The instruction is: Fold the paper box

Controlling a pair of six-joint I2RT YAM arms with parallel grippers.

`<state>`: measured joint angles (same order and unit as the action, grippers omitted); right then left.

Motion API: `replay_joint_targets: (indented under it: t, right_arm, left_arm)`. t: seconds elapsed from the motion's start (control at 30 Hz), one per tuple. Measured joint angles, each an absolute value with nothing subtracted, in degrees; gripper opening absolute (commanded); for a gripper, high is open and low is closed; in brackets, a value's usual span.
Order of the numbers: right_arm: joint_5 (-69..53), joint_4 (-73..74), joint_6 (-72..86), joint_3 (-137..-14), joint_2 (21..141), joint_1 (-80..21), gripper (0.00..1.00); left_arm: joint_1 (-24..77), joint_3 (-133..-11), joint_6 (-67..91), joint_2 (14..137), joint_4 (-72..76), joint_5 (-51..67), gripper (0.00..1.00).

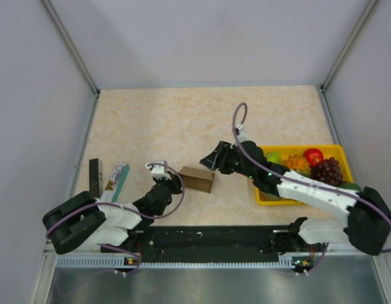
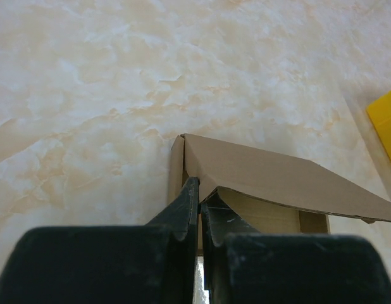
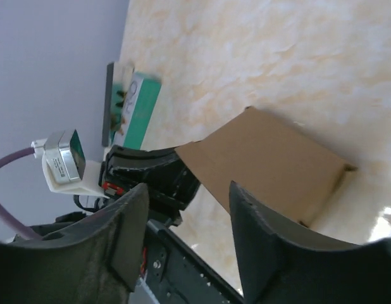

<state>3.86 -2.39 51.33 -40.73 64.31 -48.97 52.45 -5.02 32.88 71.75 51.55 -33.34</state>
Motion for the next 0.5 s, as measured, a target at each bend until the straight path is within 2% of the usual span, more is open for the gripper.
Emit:
replay_joint_targets:
  t: [0.07,0.23,0.37,0.5]
  right_arm:
    - [-1.4,-7.5,53.1,-43.0,72.2,-48.9,0.33]
    - [-11.3,-23.1,59.3,-43.5,88.1,-48.8,0.22]
    - [-15.7,-36.1,64.7,-41.6,96.4,-48.8,0.18]
    - [-18.2,-46.9,68.8,-39.1,101.9,-48.9,0.16]
  left_arm:
    - [52.7,-5.0,32.9,71.7,51.3,-33.7,0.00]
    - [53.1,-5.1,33.0,71.2,49.9,-34.2,0.00]
    - [53.3,-5.5,33.4,70.5,47.9,-34.4,0.00]
    - [53.4,-5.8,33.9,69.6,44.9,-34.2,0.16]
